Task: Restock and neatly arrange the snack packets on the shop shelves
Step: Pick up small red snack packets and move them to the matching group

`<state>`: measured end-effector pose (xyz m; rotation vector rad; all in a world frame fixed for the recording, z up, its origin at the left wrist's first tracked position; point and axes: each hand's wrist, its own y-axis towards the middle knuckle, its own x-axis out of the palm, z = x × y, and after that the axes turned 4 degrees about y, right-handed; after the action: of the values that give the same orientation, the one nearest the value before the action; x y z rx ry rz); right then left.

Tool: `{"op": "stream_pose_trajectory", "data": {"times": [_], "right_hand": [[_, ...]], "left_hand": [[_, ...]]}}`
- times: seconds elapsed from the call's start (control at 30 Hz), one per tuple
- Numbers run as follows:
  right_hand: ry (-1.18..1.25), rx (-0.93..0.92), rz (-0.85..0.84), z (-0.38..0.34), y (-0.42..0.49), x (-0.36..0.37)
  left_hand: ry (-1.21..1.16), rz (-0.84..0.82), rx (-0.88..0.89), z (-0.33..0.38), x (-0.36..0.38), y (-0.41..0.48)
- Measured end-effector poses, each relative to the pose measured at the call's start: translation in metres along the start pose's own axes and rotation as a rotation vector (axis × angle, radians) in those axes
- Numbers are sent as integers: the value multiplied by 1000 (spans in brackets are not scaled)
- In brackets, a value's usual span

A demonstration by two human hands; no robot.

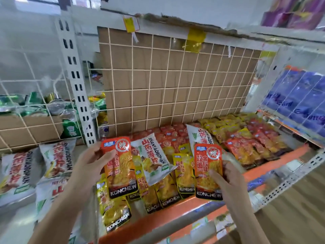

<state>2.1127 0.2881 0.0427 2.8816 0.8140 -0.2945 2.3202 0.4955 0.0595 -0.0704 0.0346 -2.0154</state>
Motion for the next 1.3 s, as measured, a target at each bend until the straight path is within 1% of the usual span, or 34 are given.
{"op": "stream_pose_trajectory", "data": {"times": [0.13,0.3,0.4,0.57,0.7,0.77,0.83,0.9,1.07,1.23,1.3], "right_hand": [[-23,-13,-71,10,29,3],[47,-3,-242,16,61,7],[82,8,-350,15,77,9],[72,0,-472,18,98,16],[44,-39,-558,18,105,24],[42,-61,-590,16,107,30],[26,-80,-610,14,108,36],[23,-95,-617,11,107,41],[10,-98,-592,4,100,60],[11,-72,-562,-1,89,85],[25,-65,-557,-3,84,95]], "left_hand": [[54,105,-37,-6,5,8],[73,248,-55,-15,8,6],[191,288,-91,-24,8,10],[387,277,-194,-45,7,30],[399,363,-227,-55,7,50],[447,405,-233,-58,7,60],[531,419,-224,-58,8,68],[551,410,-198,-59,8,77],[456,343,-183,-58,3,94],[369,369,-136,-61,-5,107],[363,348,-127,-65,-8,112]]}}
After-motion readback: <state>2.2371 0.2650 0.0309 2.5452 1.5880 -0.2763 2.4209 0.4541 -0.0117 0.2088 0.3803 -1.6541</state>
